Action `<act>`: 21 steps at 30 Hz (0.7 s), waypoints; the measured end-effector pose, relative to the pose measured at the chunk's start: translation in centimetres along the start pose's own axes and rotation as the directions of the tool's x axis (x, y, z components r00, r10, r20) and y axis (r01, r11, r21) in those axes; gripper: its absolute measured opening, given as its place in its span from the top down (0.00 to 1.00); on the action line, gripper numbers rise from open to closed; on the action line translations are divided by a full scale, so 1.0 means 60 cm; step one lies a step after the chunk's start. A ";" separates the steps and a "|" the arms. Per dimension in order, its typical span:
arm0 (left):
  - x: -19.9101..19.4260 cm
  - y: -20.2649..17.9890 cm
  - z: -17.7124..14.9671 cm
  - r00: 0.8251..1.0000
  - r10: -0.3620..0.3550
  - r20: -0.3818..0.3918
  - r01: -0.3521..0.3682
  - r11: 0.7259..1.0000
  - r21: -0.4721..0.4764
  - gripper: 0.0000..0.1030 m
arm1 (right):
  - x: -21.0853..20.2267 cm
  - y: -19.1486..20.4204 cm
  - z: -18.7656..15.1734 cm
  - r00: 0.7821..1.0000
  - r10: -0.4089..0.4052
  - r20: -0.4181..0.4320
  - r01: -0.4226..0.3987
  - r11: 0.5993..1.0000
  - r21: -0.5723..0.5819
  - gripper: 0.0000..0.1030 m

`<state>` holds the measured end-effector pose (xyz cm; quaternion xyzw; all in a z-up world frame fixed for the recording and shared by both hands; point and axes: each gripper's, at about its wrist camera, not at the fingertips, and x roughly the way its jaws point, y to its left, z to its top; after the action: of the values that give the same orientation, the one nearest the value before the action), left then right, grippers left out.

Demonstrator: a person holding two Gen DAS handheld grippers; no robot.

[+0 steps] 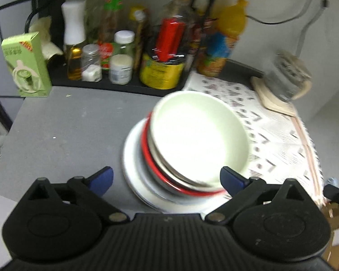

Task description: Organize plates and bowls

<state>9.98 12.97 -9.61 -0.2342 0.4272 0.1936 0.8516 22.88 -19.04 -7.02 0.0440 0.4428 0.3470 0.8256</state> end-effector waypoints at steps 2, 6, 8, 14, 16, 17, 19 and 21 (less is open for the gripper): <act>-0.019 -0.017 -0.013 1.000 -0.009 0.013 0.008 0.999 0.032 0.00 | -0.026 0.001 -0.016 1.000 -0.023 0.017 0.023 1.000 0.004 0.00; -0.057 -0.035 -0.040 0.998 -0.043 0.034 0.042 0.998 0.055 0.00 | -0.076 0.006 -0.042 0.996 -0.068 0.056 0.068 0.998 0.010 0.00; -0.077 -0.046 -0.052 0.998 -0.047 0.048 0.043 0.995 0.086 0.00 | -0.104 0.008 -0.055 0.993 -0.093 0.077 0.092 0.996 0.018 0.00; -0.135 -0.067 -0.083 0.992 -0.098 0.081 0.087 0.987 0.133 0.00 | -0.181 0.033 -0.082 0.976 -0.157 0.151 0.158 0.987 0.008 0.00; -0.158 -0.076 -0.094 0.990 -0.102 0.096 0.086 0.984 0.155 0.00 | -0.202 0.042 -0.089 0.974 -0.158 0.163 0.161 0.987 -0.006 0.00; -0.168 -0.080 -0.099 0.989 -0.108 0.103 0.090 0.982 0.166 0.00 | -0.212 0.047 -0.092 0.972 -0.160 0.174 0.165 0.986 -0.011 0.00; -0.190 -0.086 -0.109 0.988 -0.116 0.106 0.098 0.981 0.165 0.00 | -0.230 0.054 -0.099 0.967 -0.164 0.194 0.171 0.985 -0.019 0.00; -0.213 -0.093 -0.118 0.985 -0.119 0.123 0.096 0.979 0.179 0.00 | -0.244 0.059 -0.106 0.964 -0.173 0.202 0.181 0.983 -0.019 0.00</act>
<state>1.26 2.75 -1.56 -0.1691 0.3712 0.1247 0.9044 10.74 -26.82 0.74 0.0234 0.3535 0.2739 0.8941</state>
